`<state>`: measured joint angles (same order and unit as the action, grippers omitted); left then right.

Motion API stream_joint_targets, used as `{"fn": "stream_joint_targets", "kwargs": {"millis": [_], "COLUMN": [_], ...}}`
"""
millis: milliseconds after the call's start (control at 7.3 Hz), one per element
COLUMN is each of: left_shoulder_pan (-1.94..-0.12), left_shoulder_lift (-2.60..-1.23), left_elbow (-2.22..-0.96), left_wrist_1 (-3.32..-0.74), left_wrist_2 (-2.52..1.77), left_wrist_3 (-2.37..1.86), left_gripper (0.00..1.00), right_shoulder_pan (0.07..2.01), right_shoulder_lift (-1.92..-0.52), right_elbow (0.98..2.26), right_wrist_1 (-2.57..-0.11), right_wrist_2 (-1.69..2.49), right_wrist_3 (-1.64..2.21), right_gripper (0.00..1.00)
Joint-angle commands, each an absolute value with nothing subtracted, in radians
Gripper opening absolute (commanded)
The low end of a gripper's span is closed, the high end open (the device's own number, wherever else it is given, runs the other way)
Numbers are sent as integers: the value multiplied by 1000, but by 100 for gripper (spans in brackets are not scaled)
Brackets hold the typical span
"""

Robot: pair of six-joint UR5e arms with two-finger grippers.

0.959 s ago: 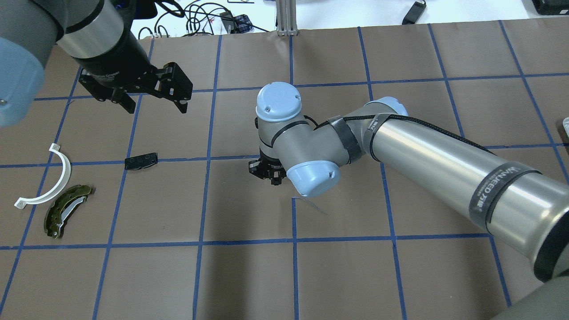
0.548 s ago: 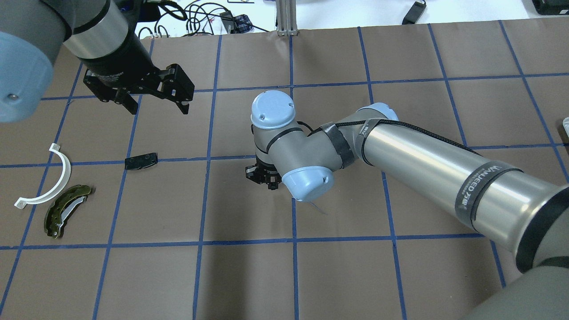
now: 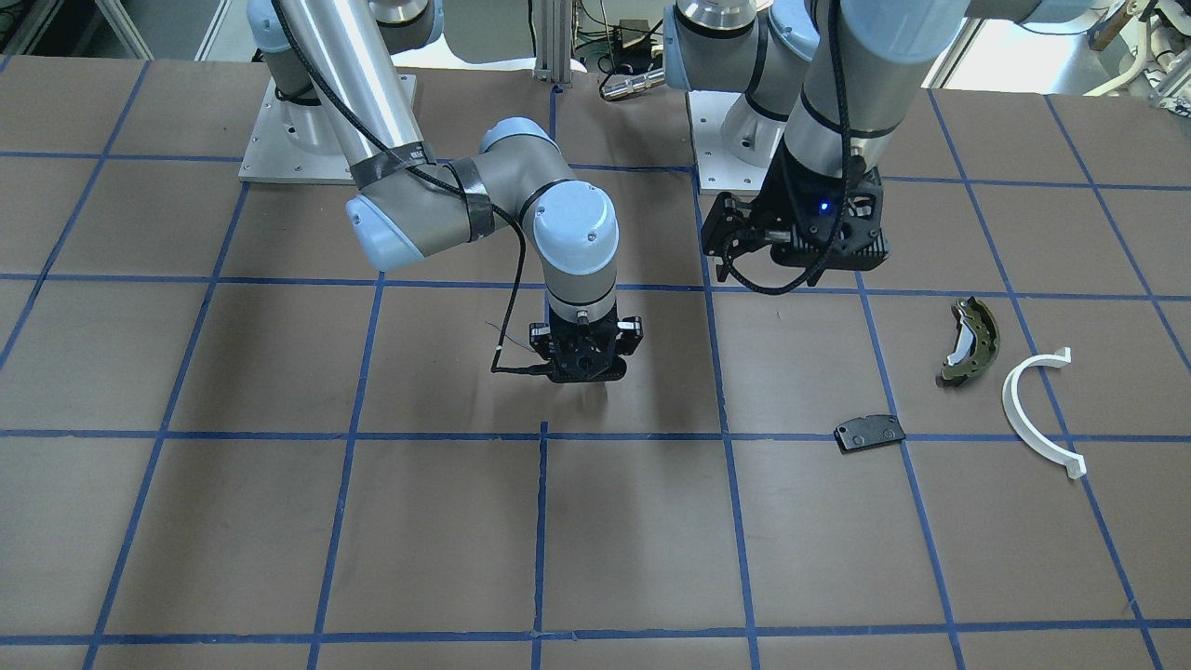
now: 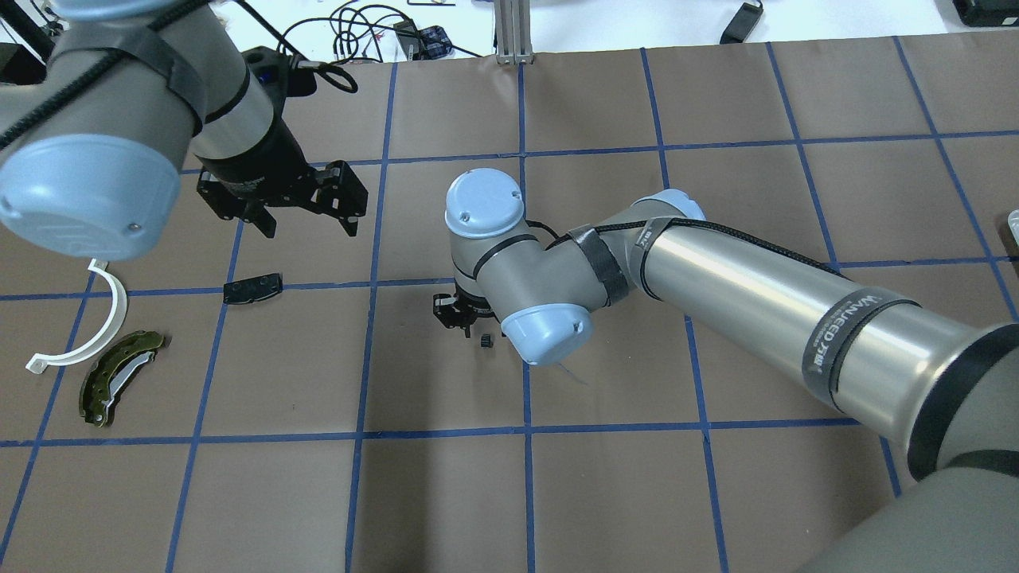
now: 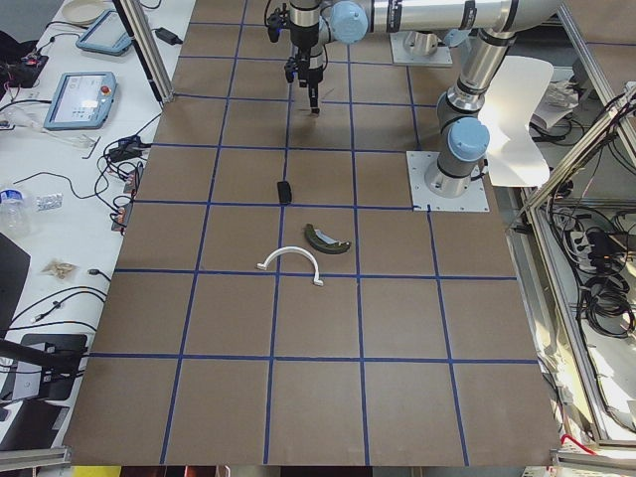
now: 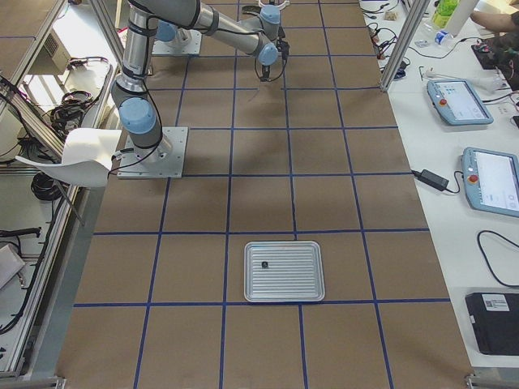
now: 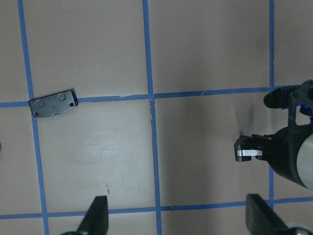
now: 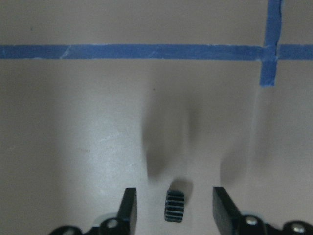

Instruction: Place bearing gear from tray to pile

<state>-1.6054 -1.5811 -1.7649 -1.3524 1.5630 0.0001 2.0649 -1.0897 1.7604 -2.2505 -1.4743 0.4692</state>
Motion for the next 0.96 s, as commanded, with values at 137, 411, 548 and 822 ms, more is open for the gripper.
{"fn": "stream_joint_targets", "kwargs": {"millis": [137,411,548,822], "left_shoulder_pan": [-1600,-1612,-1650,-1806], "left_shoulder_lift": [-1675,-1735,-1758,-1840], "left_elbow": [-2017,-2084,-2083,-2050], "left_wrist_1": [-998,-918,-888,-820], "left_wrist_2": [1563,1562,1559,1559], "left_wrist_3": [12,-6,-44,-243], "left_gripper": [100,100,100,100], "right_shoulder_pan": [1972,1823,1728,1489], "right_shoulder_lift": [-1227,-1362,-1431,-1538], "right_elbow": [1763,1862,1938,1991], "right_wrist_1": [-2064,-1973,-1977,-1958], "right_wrist_2": [-1486,-1496,-1565,-1594], "right_wrist_3": [351,99,-48,-346], "right_gripper": [100,100,100,100]}}
